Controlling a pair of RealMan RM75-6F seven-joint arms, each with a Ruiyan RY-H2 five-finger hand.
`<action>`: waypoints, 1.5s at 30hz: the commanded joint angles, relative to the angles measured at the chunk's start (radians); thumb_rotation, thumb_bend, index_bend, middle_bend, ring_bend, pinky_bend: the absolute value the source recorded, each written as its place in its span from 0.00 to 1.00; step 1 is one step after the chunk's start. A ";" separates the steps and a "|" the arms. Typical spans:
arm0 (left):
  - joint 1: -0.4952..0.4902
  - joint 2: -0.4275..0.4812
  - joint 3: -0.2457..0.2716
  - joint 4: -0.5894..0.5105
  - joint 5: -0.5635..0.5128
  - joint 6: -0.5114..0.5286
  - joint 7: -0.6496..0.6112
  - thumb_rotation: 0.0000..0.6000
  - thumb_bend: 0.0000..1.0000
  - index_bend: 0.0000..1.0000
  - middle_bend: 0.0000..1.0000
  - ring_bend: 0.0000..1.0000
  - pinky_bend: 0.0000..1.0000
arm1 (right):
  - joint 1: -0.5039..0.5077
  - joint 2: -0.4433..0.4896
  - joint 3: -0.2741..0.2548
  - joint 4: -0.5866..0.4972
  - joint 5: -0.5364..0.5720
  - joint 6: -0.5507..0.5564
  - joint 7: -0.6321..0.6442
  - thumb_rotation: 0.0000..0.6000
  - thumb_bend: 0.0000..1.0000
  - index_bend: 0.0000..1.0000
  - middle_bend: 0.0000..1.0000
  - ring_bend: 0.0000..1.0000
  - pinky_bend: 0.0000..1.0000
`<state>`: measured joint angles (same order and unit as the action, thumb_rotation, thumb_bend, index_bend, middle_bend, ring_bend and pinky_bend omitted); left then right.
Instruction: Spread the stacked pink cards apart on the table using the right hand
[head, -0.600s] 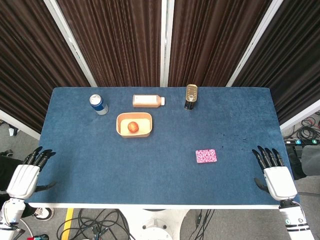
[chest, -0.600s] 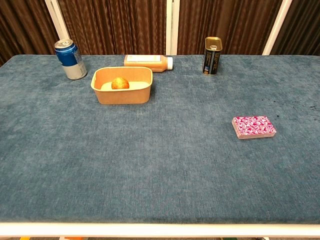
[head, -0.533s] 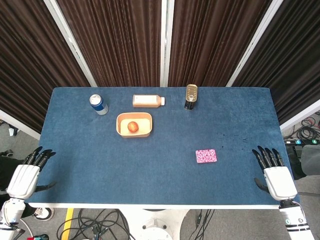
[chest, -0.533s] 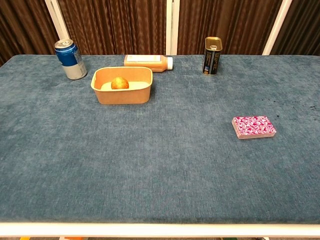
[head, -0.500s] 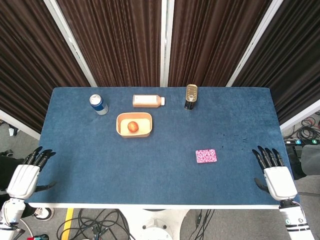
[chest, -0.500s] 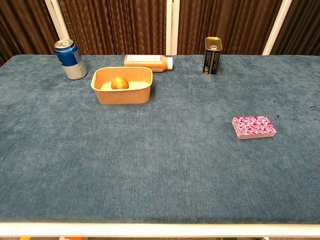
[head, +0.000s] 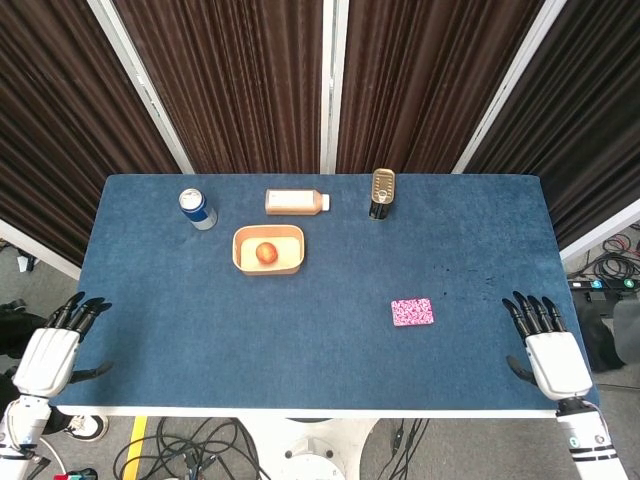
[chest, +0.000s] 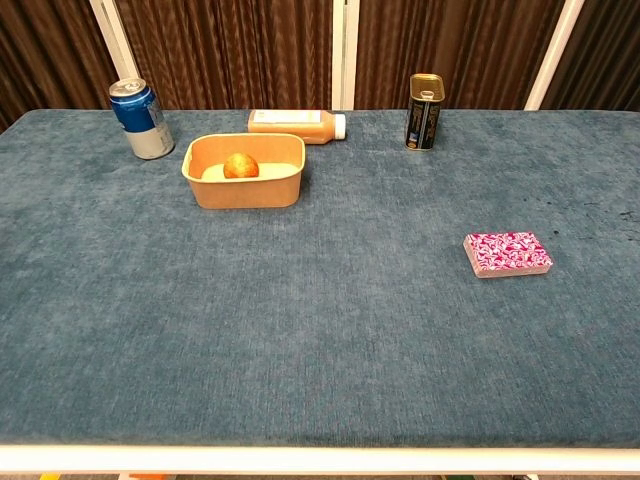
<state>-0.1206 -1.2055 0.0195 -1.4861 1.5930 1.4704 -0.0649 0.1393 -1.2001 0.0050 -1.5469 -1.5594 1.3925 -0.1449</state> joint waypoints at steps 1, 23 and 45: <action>-0.001 0.005 -0.002 -0.005 0.002 0.003 0.001 1.00 0.01 0.18 0.15 0.02 0.19 | 0.004 0.001 0.001 -0.009 0.001 -0.006 -0.007 1.00 0.16 0.00 0.00 0.00 0.00; 0.006 -0.031 -0.015 0.037 0.011 0.045 -0.017 1.00 0.01 0.18 0.15 0.02 0.18 | 0.063 0.014 0.020 -0.053 0.031 -0.093 -0.079 1.00 0.17 0.00 0.00 0.05 0.14; 0.001 -0.032 -0.003 0.057 -0.001 0.011 -0.051 1.00 0.01 0.18 0.15 0.02 0.18 | 0.273 -0.077 0.102 -0.133 0.301 -0.380 -0.390 1.00 0.19 0.23 0.23 0.77 0.83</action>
<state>-0.1189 -1.2381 0.0160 -1.4295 1.5919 1.4819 -0.1146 0.3780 -1.2455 0.0952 -1.6730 -1.3266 1.0490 -0.4670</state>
